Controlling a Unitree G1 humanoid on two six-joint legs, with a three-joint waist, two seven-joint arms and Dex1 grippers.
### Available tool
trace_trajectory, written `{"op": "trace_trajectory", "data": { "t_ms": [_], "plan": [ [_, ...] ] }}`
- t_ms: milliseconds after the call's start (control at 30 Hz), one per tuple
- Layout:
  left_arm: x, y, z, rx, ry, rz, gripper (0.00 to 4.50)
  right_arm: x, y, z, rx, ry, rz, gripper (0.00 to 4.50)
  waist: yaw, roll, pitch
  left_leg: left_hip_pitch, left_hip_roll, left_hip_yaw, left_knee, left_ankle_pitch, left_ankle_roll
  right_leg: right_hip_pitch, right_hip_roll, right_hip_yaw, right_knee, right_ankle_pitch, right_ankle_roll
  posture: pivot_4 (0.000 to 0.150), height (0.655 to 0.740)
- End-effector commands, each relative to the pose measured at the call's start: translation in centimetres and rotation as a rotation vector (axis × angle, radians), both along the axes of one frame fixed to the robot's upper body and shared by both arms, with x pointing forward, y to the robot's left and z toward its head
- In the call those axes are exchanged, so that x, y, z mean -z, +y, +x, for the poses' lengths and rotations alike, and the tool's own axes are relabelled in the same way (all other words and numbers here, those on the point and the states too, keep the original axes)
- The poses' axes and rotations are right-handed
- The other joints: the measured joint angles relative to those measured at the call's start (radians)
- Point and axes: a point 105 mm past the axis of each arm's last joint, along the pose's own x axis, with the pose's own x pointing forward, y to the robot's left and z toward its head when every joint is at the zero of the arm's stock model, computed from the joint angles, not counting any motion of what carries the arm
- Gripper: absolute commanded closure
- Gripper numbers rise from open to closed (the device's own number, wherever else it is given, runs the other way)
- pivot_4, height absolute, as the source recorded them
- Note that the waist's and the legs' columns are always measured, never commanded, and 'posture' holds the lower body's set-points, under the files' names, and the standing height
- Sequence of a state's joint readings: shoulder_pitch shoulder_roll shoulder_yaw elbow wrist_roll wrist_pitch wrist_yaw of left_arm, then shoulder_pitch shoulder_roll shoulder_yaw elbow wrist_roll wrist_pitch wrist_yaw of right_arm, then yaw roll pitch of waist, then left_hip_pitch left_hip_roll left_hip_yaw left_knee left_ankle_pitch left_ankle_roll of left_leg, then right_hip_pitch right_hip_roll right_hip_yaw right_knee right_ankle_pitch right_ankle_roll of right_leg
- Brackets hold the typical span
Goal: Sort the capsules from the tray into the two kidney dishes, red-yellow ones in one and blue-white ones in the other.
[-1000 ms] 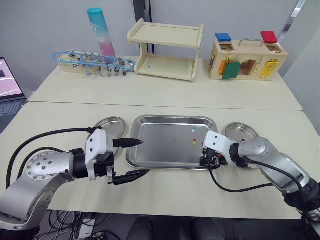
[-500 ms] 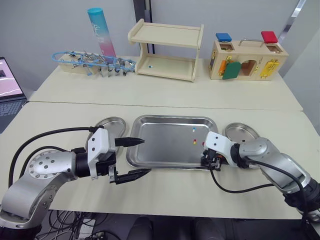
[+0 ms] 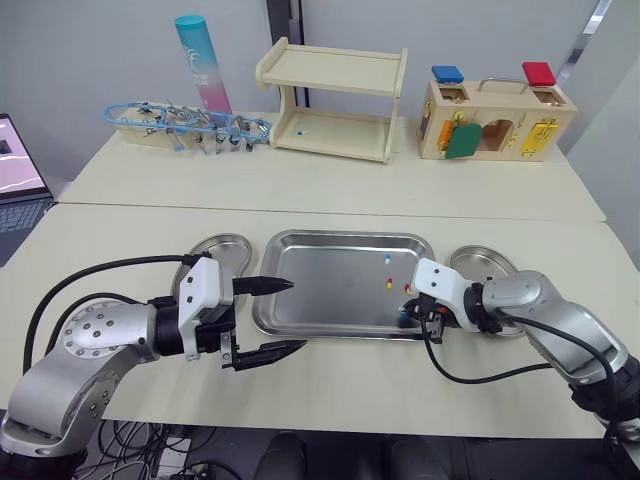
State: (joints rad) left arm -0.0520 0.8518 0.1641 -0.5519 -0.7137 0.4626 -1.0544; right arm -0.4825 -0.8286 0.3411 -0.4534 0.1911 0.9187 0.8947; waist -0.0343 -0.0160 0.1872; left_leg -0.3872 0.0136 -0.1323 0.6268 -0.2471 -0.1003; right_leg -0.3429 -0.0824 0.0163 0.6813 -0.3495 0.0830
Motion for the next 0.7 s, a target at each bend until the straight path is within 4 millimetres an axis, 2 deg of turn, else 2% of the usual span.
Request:
{"op": "trace_trajectory", "data": {
  "t_ms": [33, 200, 300, 400, 500, 667, 700],
  "plan": [
    [-2.2, -1.0, -0.8, 0.066, -0.020, -0.107, 0.00, -3.1, -1.1, -0.4, 0.010, -0.067, 0.037, 4.50, 0.002, 0.000, 0.000, 0.000, 0.000, 0.000, 0.000, 0.000, 0.000, 0.000, 0.000, 0.000, 0.000, 0.000, 0.000, 0.150, 0.7400],
    [-3.4, -2.1, -0.9, 0.159, -0.030, -0.157, 0.00, -5.4, -6.0, -0.7, 0.168, -0.104, 0.015, 4.50, 0.008, 0.000, 0.000, -0.005, -0.001, -0.002, 0.001, 0.000, 0.000, -0.001, 0.000, -0.002, -0.001, 0.000, 0.000, 0.150, 0.7400],
    [-3.8, -2.7, -0.7, 0.202, -0.023, -0.183, 0.00, -5.8, -9.5, -1.6, 0.262, -0.098, -0.042, 4.50, 0.009, 0.000, 0.000, -0.005, -0.001, -0.002, 0.001, 0.000, 0.000, -0.002, 0.000, -0.002, -0.001, 0.000, 0.000, 0.150, 0.7400],
    [-3.8, -3.2, -0.7, 0.248, -0.024, -0.173, 0.00, -5.7, -12.1, -1.9, 0.353, -0.095, -0.078, 4.50, 0.004, 0.000, 0.000, -0.005, -0.001, -0.001, 0.001, 0.000, 0.000, -0.001, 0.000, -0.002, -0.001, 0.000, 0.000, 0.150, 0.7400],
    [-3.9, -3.6, -0.7, 0.277, -0.024, -0.179, 0.00, -5.1, -13.0, -2.0, 0.397, -0.075, -0.087, 4.50, -0.007, 0.000, 0.000, -0.003, 0.000, 0.000, 0.001, 0.000, 0.000, -0.001, 0.000, 0.000, 0.000, 0.000, 0.000, 0.150, 0.7400],
    [-3.8, -3.9, -0.6, 0.302, -0.015, -0.174, 0.00, -3.7, -13.0, -1.6, 0.423, -0.043, -0.068, 4.50, -0.007, 0.000, 0.000, -0.003, 0.000, 0.000, 0.001, 0.000, 0.000, -0.001, 0.000, -0.001, -0.001, 0.000, 0.000, 0.150, 0.7400],
    [-3.7, -3.9, -0.6, 0.303, -0.015, -0.173, 0.00, -3.4, -13.1, -1.4, 0.432, -0.045, -0.069, 4.17, -0.006, 0.000, 0.000, -0.003, 0.000, 0.000, 0.001, 0.000, 0.000, -0.001, 0.000, 0.000, -0.001, 0.000, 0.000, 0.150, 0.7400]
  ]
}}
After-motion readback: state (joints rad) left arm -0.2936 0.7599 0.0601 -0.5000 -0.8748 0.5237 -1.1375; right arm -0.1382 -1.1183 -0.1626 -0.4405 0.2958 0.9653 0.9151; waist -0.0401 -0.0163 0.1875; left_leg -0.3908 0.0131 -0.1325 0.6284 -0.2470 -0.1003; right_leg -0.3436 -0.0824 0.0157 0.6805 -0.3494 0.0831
